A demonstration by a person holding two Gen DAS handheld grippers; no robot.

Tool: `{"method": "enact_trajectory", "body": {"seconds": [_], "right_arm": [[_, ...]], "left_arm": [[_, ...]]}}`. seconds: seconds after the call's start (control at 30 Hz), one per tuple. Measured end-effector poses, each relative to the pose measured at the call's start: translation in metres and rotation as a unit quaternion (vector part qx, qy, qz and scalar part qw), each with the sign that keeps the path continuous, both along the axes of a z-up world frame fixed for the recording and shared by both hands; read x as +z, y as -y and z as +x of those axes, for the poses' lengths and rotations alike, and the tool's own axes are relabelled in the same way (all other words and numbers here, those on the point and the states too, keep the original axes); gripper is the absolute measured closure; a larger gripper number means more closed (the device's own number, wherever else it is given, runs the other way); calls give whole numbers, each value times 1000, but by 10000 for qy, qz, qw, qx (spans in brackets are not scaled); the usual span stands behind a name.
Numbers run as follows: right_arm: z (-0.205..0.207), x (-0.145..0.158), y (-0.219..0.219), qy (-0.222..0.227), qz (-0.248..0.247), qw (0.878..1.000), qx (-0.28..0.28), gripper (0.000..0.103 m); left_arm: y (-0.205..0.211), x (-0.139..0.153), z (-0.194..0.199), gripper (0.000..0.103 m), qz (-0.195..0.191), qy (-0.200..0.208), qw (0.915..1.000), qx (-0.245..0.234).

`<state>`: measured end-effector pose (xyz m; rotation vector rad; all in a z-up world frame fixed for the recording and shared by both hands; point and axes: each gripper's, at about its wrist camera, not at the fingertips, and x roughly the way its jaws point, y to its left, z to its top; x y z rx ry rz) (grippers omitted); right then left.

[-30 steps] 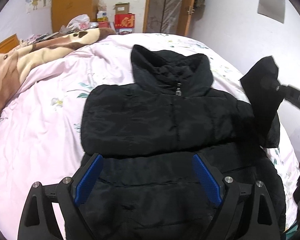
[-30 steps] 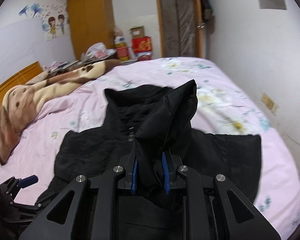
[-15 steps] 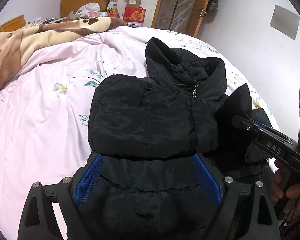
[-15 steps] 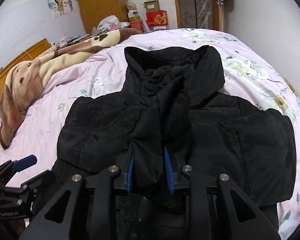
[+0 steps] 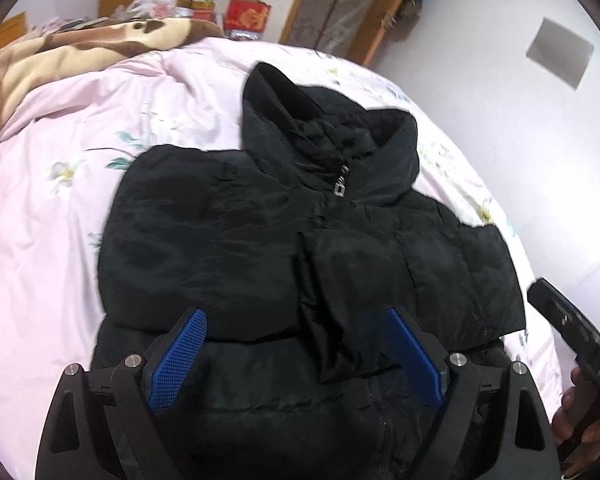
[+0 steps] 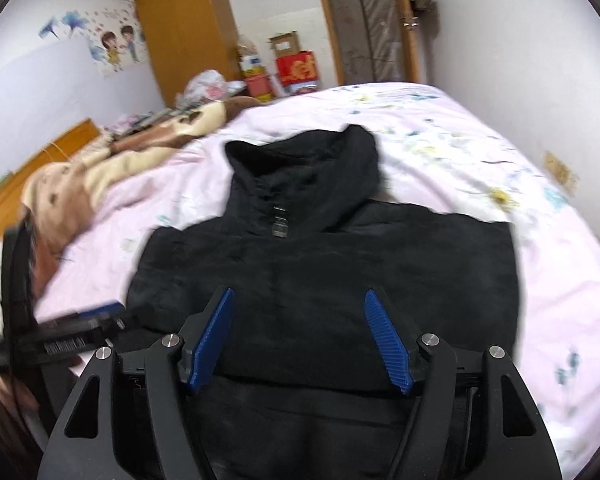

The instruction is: Fold large clothes

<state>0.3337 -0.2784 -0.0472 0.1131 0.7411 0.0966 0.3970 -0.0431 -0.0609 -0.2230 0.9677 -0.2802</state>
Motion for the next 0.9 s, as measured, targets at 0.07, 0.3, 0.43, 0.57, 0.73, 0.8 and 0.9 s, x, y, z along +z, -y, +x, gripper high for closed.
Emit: {"method": "enact_trajectory", "body": {"seconds": [0.07,0.3,0.43,0.57,0.73,0.8,0.9], "right_arm": [[-2,-8,11,-68,-367,9990,-251,35],[-1,-20,36,-243,-1198,9862,-1113,26],[-8,-13,39,-158,-1530,9778,-1424,26],[-14,-4,41,41,-1569,9757,-1527,26],[-18,6,37,150,-1746,9704,-1662,26],[-22,12,32,275,-1935,9653,-1734,26],[-28,27,25,528,-2295,9536,-1876,26]], "left_arm": [[17,-5,10,12,249,20,9996,-143],[53,-37,36,15,841,-298,9960,-27],[61,-45,36,25,864,-315,9957,57],[74,-45,34,51,1087,-231,9938,-56],[83,-32,32,85,1201,-10,9927,-81],[83,-23,31,87,1217,144,9925,-48],[82,-10,29,89,1246,390,9914,19]]}}
